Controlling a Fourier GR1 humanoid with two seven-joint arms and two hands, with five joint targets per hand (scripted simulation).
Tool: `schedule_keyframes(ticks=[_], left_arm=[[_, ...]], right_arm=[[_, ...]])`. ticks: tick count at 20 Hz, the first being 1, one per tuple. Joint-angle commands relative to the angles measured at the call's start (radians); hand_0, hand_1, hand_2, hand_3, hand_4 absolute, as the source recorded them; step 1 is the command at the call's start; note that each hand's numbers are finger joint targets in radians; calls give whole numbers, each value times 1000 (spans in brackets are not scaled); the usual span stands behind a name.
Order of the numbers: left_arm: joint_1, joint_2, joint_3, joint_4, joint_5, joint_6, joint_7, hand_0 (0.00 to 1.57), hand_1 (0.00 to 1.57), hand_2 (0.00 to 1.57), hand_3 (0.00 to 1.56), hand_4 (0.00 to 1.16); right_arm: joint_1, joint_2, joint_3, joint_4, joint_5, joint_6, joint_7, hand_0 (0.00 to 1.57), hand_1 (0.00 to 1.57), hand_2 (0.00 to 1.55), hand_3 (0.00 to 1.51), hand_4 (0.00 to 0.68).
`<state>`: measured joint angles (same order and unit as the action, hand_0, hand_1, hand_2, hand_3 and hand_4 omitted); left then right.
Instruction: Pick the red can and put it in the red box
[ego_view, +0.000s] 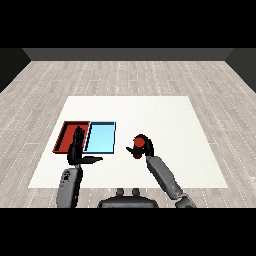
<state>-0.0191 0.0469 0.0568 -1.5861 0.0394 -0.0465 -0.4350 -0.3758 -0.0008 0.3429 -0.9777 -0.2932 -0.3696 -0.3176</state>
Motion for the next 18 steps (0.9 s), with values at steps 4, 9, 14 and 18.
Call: schedule_keyframes(ticks=[4, 9, 14, 18], left_arm=[[-35, 21, 8, -70, 2, 15, 92, 0, 0, 0, 0, 0], [34, -5, -24, 7, -26, -9, -46, 0, 0, 0, 0, 0], [-9, -43, -93, -23, -74, 30, 45, 0, 0, 0, 0, 0], [24, -44, -132, -44, -29, -38, 38, 0, 0, 0, 0, 0]], right_arm=[[58, -26, -3, -162, 70, -13, 36, 1571, 1571, 1480, 1407, 590], [82, -38, -15, -321, 121, -31, 110, 1571, 1571, 1475, 1401, 613], [155, -83, 18, -498, 195, -71, 148, 1571, 1571, 1475, 1403, 610], [171, -125, -5, -662, 207, -77, 222, 1518, 1518, 1453, 1400, 600]])
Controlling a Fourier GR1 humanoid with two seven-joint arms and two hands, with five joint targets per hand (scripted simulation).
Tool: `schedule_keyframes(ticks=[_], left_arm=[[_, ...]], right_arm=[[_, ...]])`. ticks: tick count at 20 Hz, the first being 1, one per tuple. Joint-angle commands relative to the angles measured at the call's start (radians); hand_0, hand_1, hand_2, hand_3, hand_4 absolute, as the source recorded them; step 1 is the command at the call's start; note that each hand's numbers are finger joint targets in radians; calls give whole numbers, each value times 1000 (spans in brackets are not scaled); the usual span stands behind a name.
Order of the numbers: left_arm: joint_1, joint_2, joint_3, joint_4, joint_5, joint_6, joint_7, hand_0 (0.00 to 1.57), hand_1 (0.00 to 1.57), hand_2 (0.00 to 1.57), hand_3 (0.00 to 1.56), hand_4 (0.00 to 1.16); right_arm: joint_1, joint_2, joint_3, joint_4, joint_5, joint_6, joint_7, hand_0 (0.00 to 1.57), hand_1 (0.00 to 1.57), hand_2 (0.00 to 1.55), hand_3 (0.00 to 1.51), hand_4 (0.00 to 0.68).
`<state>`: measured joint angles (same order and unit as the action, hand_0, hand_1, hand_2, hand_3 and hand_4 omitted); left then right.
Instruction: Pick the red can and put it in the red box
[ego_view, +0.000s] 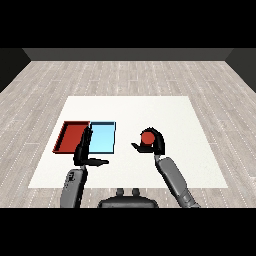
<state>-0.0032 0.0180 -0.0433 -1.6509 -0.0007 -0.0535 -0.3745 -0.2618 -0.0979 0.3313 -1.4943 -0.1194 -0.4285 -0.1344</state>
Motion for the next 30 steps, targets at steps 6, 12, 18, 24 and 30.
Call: schedule_keyframes(ticks=[6, 12, 18, 24, 30], left_arm=[[-61, -18, -99, -28, 28, -30, 132, 0, 0, 0, 0, 0], [-121, -18, -233, -30, -3, 98, 202, 0, 0, 0, 0, 0], [-85, -18, -248, -59, 50, 20, 221, 0, 0, 0, 0, 0], [-147, -18, -310, -1, 77, 95, 265, 0, 0, 0, 0, 0], [-219, -18, -374, 177, 115, 160, 194, 0, 0, 0, 0, 0]], right_arm=[[-25, 27, -26, -166, 64, -12, 51, 1557, 1557, 1457, 1409, 598], [-115, 69, -70, -75, 101, 8, 25, 1569, 1569, 1457, 1399, 624], [-244, 97, -37, -25, 87, -91, 36, 1571, 1571, 1476, 1421, 655], [-106, 98, -42, -121, 107, 8, -12, 1571, 1571, 1483, 1424, 647], [-153, 98, -48, -50, 108, 22, -50, 1571, 1571, 1476, 1412, 655]])
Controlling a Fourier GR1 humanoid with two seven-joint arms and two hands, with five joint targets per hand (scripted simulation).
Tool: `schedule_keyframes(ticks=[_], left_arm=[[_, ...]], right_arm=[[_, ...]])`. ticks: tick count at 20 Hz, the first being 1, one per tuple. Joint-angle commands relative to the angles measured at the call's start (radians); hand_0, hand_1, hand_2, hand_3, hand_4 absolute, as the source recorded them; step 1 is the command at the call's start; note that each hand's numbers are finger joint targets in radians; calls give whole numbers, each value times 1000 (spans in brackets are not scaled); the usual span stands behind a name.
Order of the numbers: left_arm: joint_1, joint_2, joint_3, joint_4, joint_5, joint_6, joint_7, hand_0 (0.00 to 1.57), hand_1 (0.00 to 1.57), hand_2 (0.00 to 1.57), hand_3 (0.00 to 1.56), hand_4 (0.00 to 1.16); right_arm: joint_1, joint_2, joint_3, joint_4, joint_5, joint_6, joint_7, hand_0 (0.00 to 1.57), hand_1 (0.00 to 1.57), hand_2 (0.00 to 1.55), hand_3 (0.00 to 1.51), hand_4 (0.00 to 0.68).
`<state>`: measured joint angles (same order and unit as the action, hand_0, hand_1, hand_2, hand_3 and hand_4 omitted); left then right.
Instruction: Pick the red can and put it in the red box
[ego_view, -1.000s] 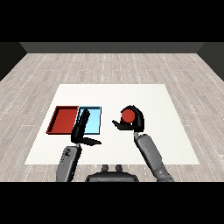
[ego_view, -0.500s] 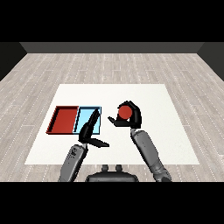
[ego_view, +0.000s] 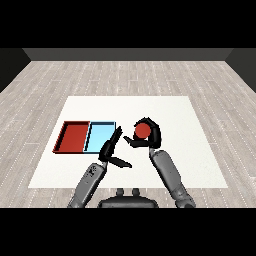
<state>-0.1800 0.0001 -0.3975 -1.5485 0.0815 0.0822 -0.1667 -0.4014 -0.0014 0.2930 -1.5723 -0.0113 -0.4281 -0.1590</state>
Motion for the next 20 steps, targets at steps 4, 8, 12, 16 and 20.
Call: schedule_keyframes(ticks=[4, 8, 12, 16, 20], left_arm=[[-66, 0, -10, 95, 85, 4, 12, 0, 0, 0, 0, 0], [-102, 0, -102, 137, 134, 69, -4, 0, 0, 0, 0, 0], [-106, 0, -128, 183, 156, 96, -51, 0, 0, 0, 0, 0], [-206, 0, -83, 197, 207, 73, 20, 0, 0, 0, 0, 0], [-190, 0, -131, 269, 216, 102, -69, 0, 0, 0, 0, 0]], right_arm=[[-21, 1, -3, -4, -16, 5, 23, 1571, 1571, 1478, 1414, 651], [-28, 1, 48, 11, -35, -32, -16, 1571, 1571, 1481, 1417, 650], [-28, 1, 87, -47, 3, -64, 60, 1571, 1571, 1476, 1412, 633], [0, 1, 174, 54, -59, -103, -108, 1571, 1571, 1482, 1416, 644], [-70, 1, 131, 28, -34, -81, -8, 1571, 1571, 1480, 1408, 623]])
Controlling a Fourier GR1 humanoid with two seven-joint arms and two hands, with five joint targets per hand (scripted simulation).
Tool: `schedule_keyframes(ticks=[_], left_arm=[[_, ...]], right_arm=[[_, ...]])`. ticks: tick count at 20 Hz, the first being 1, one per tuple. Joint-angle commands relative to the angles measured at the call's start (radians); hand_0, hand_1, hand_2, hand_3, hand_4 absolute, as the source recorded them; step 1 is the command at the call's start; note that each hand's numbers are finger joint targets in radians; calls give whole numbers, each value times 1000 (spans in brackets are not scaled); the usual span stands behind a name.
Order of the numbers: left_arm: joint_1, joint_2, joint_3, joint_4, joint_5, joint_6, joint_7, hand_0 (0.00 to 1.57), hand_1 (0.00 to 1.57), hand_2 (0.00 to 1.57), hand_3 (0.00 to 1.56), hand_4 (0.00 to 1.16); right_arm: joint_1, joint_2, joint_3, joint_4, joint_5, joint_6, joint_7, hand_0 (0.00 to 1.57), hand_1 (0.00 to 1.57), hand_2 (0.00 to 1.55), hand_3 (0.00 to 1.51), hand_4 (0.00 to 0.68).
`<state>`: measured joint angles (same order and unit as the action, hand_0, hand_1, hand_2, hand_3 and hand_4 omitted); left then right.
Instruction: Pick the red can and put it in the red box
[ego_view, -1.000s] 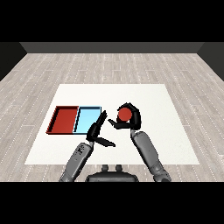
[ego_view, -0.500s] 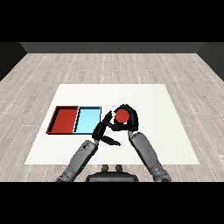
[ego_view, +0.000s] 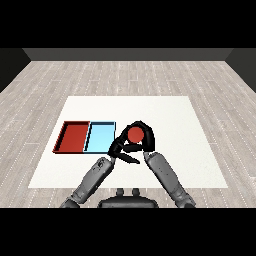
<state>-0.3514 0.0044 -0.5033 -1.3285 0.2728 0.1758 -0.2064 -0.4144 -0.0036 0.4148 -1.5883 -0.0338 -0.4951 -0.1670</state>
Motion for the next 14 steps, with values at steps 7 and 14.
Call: schedule_keyframes(ticks=[7, 14], left_arm=[[-29, -4, -104, 5, 37, 54, -45, 0, 0, 0, 0, 0], [49, -3, -38, -41, 40, 188, -109, 0, 0, 0, 0, 530]], right_arm=[[25, 3, 55, -61, 11, -22, 27, 1571, 1571, 1484, 1411, 650], [-59, 3, 59, -3, -44, -47, 12, 1571, 1571, 1481, 1404, 642]])
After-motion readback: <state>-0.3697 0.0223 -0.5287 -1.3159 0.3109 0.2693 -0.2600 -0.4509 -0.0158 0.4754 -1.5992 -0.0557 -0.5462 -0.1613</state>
